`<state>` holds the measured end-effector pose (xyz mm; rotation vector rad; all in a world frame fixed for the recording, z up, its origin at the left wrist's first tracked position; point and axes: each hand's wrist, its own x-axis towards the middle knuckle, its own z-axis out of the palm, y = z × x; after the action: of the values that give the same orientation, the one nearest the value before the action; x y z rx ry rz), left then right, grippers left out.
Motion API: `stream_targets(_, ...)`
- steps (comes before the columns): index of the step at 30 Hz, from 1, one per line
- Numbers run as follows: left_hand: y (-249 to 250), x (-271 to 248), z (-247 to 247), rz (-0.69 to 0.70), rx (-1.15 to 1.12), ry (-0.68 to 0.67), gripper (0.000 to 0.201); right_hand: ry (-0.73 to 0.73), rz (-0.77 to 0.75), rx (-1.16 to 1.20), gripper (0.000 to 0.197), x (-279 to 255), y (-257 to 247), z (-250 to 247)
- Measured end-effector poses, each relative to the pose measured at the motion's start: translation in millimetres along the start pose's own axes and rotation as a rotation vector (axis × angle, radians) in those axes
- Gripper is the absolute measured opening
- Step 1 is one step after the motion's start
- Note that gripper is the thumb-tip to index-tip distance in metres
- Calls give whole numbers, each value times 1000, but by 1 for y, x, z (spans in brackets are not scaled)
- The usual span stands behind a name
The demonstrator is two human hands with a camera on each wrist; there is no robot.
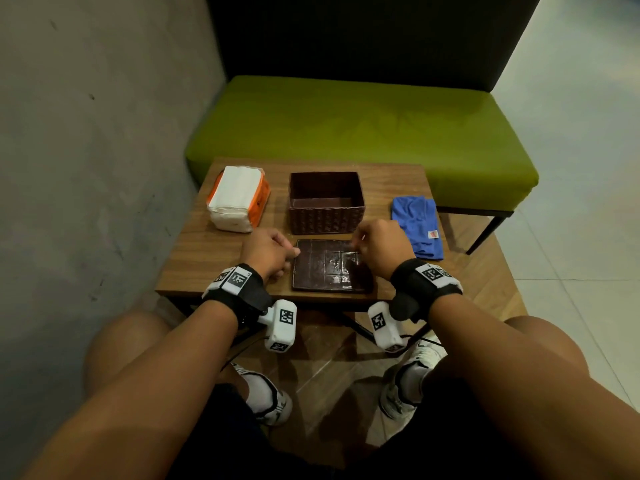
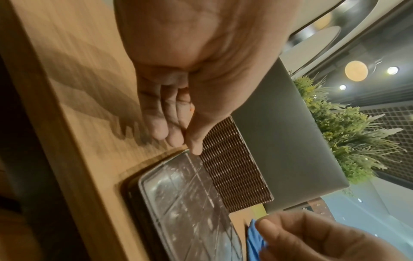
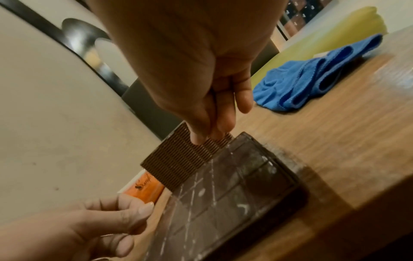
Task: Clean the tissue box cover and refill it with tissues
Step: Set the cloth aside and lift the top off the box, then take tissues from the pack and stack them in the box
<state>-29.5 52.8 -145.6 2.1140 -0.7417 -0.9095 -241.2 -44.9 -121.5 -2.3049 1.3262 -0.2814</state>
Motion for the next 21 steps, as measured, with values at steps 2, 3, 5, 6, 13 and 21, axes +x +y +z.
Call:
stream_targets(2, 6, -3, -6, 68, -41, -16, 7, 66, 45, 42, 39, 3, 1, -5)
stream_targets(3, 10, -5, -8, 102, -60, -39, 11, 88, 73, 48, 51, 3, 0, -8)
stream_targets(5, 20, -9, -13, 162, -6, -96, 42, 79, 94, 24, 64, 4, -2, -15)
stream_targets(6, 25, -11, -16, 171, 59, -110, 57, 57, 74, -2, 63, 4, -5, -18)
stream_targets(13, 51, 24, -78, 190, 113, 114, 23, -96, -194, 13, 23, 38, -64, -48)
stream_targets(21, 41, 97, -136, 9, 183, 178, 16, -212, -386, -26, 18, 142, -161, -25)
